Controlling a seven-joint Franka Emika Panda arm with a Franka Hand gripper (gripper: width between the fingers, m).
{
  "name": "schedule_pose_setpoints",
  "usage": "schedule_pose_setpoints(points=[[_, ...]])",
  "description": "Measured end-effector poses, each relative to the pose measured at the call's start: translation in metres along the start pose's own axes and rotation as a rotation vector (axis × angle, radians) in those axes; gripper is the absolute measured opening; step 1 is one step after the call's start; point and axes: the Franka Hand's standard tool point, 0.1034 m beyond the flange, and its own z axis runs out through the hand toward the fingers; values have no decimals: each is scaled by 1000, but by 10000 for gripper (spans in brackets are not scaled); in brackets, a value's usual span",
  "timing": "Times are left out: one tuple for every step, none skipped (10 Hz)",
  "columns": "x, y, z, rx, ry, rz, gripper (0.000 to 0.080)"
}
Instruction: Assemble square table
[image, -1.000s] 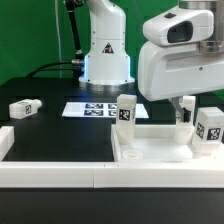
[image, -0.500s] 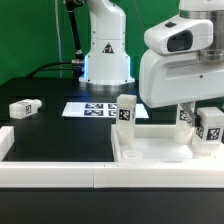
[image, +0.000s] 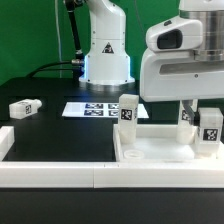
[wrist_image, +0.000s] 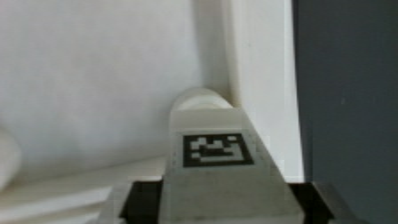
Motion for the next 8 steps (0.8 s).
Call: schedule_pose_setpoints(points=[[-1,0,0,17,28,161,288],[0,1,0,48,43,337,288],[-1,1,0,74,42,511,290],[-2,0,0,84,26,602,290],[-5,-3,2,81,19,695,290],[-8,-6,3,79,15,766,290],[-9,-7,3,77,16,774,290],[-9,-8,3,79,15,777,365]])
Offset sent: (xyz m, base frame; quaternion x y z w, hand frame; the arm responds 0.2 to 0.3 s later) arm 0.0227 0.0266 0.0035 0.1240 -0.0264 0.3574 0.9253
